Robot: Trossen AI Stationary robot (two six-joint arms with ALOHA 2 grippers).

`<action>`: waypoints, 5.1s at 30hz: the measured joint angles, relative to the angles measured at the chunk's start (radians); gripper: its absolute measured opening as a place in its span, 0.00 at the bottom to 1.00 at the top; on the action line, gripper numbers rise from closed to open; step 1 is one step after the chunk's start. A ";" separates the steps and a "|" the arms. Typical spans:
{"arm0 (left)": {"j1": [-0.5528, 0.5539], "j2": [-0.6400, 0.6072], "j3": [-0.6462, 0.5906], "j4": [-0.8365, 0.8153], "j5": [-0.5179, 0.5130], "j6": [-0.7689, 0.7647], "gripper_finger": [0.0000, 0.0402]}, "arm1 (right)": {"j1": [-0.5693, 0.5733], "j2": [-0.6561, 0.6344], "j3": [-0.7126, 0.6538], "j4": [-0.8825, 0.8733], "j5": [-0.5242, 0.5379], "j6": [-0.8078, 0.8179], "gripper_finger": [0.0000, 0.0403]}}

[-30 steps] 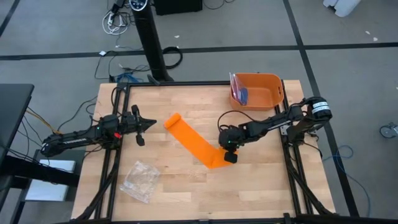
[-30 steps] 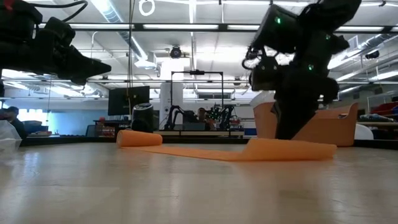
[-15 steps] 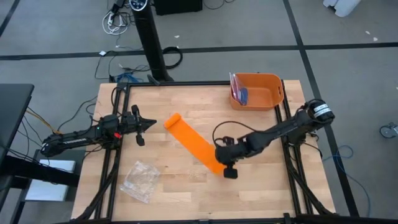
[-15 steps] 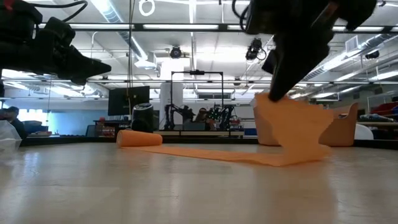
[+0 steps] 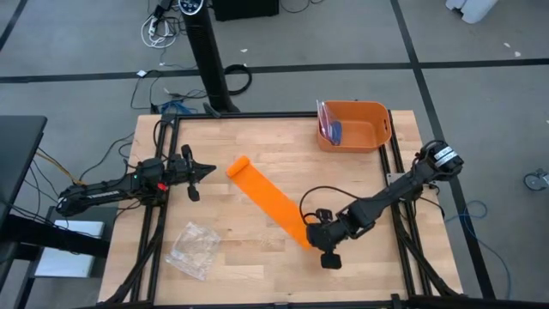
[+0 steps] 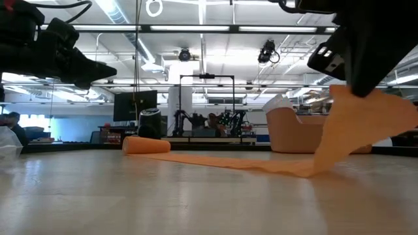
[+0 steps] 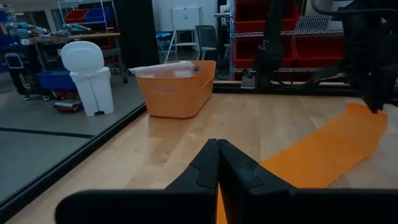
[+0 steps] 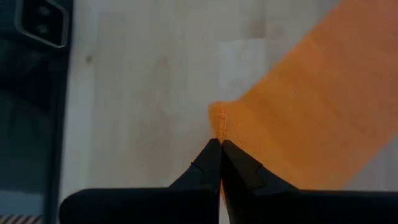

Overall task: Roll bandage
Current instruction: Roll the orange bandage

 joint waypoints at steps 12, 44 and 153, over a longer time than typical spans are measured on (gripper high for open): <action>0.000 0.000 0.000 0.000 0.000 0.000 0.03 | 0.072 0.000 0.000 0.002 -0.090 0.110 0.21; 0.000 0.001 0.000 0.007 -0.006 0.000 0.03 | 0.090 0.155 -0.109 0.197 -0.044 0.192 0.01; 0.001 1.214 0.050 0.610 -0.244 -0.014 0.38 | -0.407 -0.114 -0.015 0.235 -0.188 -0.566 0.35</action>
